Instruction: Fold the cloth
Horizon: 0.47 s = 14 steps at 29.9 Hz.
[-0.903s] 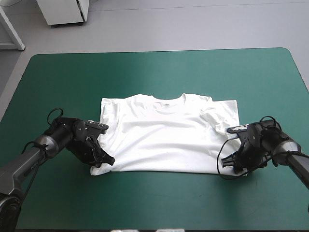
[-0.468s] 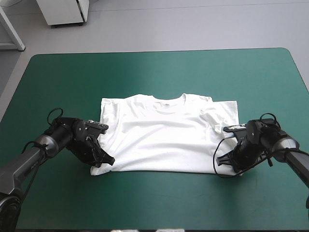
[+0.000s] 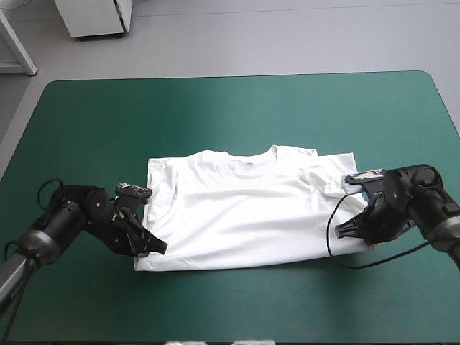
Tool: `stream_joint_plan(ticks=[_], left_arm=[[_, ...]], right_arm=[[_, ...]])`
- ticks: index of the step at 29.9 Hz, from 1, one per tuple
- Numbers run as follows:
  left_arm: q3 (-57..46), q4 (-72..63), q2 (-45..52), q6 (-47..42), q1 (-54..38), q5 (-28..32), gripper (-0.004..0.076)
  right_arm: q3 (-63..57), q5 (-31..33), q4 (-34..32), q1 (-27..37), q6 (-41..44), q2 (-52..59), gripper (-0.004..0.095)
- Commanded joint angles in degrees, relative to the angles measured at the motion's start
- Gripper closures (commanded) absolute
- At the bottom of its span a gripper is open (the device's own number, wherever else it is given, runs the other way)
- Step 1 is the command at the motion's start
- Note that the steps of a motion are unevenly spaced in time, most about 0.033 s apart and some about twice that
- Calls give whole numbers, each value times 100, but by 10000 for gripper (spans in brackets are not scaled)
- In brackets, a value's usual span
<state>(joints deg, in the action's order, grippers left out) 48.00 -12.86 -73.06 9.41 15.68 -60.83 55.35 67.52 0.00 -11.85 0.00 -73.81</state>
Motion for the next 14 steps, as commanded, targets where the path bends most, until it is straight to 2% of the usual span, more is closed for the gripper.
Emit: stream_joint_plan(ticks=[1, 8, 14], left_arm=[[201, 98, 563, -236, 33, -261, 733], [906, 380, 889, -438, 33, -524, 733], [1761, 655, 681, -550, 33, -126, 733]], right_arm=[[404, 407, -181, 15, 67, 508, 925], [790, 405, -171, 15, 179, 806, 925], [1155, -64, -358, 15, 251, 673, 925]])
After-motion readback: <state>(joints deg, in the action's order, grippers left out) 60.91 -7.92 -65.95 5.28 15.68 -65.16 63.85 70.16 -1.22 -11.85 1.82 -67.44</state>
